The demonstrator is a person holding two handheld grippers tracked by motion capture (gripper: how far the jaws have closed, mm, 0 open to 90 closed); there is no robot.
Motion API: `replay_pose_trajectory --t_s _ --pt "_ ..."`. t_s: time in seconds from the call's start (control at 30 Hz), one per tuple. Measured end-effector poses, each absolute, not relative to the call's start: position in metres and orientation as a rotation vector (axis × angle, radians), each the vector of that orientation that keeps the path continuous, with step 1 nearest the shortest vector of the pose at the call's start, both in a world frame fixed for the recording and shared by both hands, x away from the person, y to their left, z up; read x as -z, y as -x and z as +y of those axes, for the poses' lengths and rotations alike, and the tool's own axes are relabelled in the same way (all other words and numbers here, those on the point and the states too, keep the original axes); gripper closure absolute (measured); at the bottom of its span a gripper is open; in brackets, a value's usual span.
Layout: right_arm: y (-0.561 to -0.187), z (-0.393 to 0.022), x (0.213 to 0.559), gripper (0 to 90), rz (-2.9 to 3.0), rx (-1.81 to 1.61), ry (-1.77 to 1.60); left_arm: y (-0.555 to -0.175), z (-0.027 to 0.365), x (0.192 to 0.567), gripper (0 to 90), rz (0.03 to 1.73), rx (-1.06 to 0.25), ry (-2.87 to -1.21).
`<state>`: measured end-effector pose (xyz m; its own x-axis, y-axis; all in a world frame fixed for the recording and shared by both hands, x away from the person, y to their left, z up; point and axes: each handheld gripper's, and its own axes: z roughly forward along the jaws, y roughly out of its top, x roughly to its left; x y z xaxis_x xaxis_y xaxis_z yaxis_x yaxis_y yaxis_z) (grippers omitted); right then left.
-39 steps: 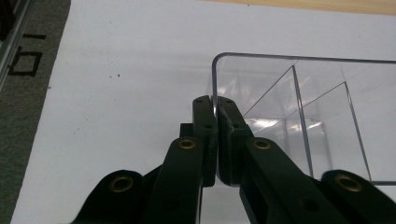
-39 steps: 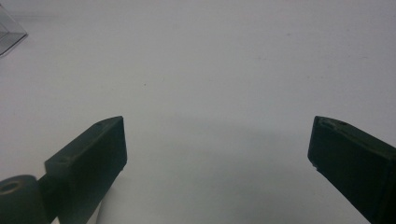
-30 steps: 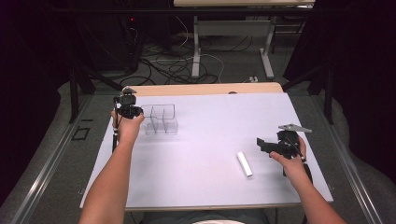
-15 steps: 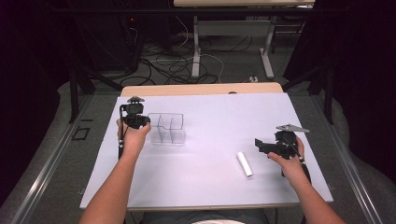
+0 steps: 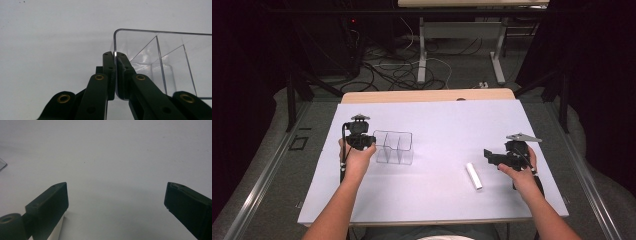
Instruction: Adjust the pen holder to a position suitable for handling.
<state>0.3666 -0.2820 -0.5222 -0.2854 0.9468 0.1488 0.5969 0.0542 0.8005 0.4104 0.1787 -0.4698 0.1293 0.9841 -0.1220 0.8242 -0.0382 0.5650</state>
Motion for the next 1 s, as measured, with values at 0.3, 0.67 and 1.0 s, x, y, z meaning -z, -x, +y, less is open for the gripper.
replay_pose_trajectory --t_s 0.3,0.67,1.0 --pt "-0.367 -0.283 0.524 5.0 1.922 -1.103 -1.544 -0.402 0.192 0.475 74.6 1.658 -0.337 -1.839" --pt "-0.367 -0.284 0.523 5.0 1.923 -1.103 -1.534 -0.391 0.205 0.457 64.3 1.546 -0.377 -1.785" --pt "-0.366 -0.284 0.522 5.2 1.923 -1.104 -1.528 -0.388 0.217 0.458 81.5 1.544 -0.468 -1.740"
